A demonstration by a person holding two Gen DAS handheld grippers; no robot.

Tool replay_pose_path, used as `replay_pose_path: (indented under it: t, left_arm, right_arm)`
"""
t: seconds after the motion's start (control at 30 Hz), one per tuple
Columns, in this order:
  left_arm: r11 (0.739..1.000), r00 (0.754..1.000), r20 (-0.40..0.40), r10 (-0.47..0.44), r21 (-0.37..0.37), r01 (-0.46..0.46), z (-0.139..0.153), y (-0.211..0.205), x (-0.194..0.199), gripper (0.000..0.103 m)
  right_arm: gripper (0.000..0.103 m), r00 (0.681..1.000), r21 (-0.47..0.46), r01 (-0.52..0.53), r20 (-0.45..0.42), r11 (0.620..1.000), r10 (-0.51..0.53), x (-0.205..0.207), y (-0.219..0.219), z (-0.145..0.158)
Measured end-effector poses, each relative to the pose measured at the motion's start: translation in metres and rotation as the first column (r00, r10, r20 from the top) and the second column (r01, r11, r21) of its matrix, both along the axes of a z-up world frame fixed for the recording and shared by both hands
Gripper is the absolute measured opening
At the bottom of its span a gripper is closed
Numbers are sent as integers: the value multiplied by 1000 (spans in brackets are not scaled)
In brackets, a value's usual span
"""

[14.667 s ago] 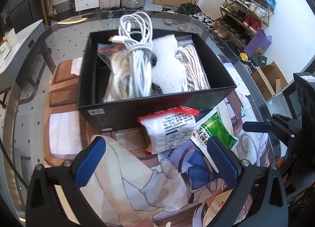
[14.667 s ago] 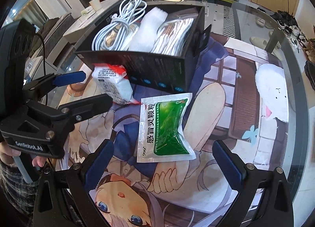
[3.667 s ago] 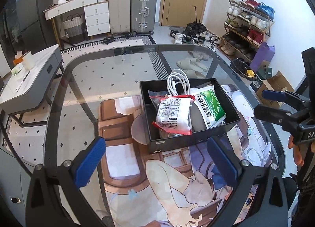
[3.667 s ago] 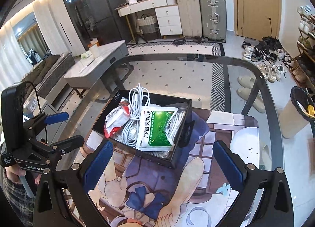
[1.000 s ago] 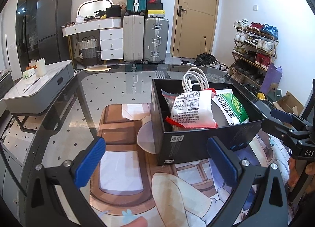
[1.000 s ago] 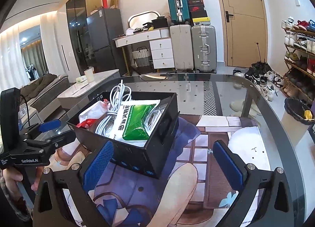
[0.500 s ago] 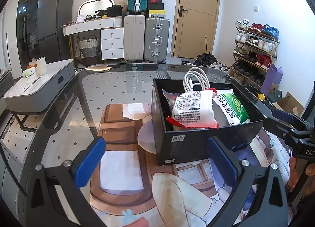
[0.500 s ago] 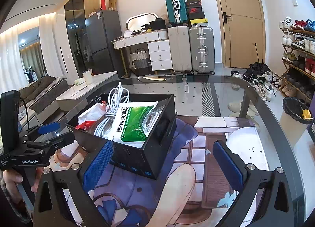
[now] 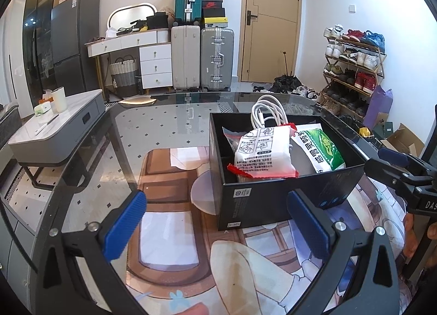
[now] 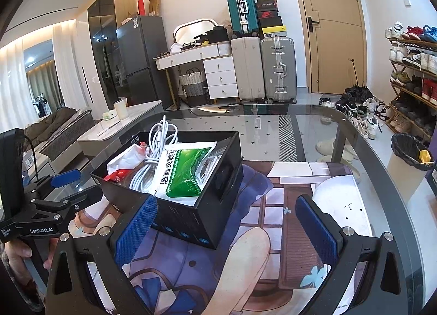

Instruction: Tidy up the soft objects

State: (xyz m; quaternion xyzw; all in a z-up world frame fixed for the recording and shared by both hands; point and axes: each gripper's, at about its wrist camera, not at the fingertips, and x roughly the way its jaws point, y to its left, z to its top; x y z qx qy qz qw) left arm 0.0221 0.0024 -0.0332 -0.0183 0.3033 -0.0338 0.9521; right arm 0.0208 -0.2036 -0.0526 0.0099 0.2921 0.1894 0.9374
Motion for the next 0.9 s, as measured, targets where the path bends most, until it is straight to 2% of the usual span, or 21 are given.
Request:
replay_pose_path:
  t: [0.9]
  left_arm:
    - [1000,1000,1,0,-9,0,2,-7,-1,103]
  right_arm:
    - [103,1000,-2,1,1,1000,-1,-1,2,0]
